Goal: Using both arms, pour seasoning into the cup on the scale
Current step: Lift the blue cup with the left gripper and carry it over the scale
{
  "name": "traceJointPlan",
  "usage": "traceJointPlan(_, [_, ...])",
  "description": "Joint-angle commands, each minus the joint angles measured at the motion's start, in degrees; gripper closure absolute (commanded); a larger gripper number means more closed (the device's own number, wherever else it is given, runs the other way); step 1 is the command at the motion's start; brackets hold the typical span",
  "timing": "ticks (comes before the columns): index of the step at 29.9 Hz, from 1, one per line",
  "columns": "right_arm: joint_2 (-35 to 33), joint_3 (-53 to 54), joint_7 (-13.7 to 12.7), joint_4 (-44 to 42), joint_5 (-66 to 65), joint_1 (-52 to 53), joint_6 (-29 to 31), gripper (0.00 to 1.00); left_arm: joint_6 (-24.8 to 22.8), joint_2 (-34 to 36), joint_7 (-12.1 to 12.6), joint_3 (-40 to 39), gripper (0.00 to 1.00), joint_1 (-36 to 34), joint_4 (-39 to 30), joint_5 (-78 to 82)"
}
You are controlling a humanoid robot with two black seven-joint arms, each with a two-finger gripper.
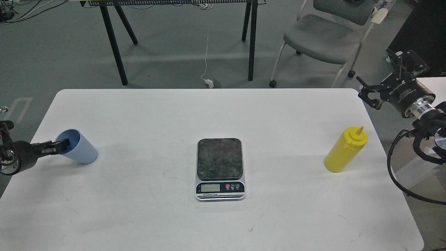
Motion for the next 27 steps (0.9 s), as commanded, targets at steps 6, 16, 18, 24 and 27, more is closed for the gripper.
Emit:
traceJointPlan(6, [0.1,0.1,0.0,0.0,0.0,-0.4,0.0,0.01,-0.3,0.3,0.0,0.4,0.97,-1.9,-0.3,-0.1])
traceJointPlan(16, [0.1,0.2,0.6,-0.2,0.0,-0.8,0.0,0.01,-7.7,6.3,0.0,0.4,0.99,-11.3,-12.7,0.0])
traceJointPlan(18, [0.1,0.4,0.9,-0.2,0.0,-0.8,0.0,0.01,-9.6,6.8,0.0,0.4,0.99,-14.0,-16.1,0.3])
traceJointPlan(24, [0.0,0.5,0.9,-0.2,0.0,-0.9,0.0,0.01,-14.1,6.8,0.0,0.3,0.99,-21.2,-28.2,7.2])
traceJointPlan(27, [0.0,0.5,0.9,-0.2,0.0,-1.0,0.0,0.01,-16.5,3.5,0.0,0.4,0.99,-24.1,-28.6,12.6])
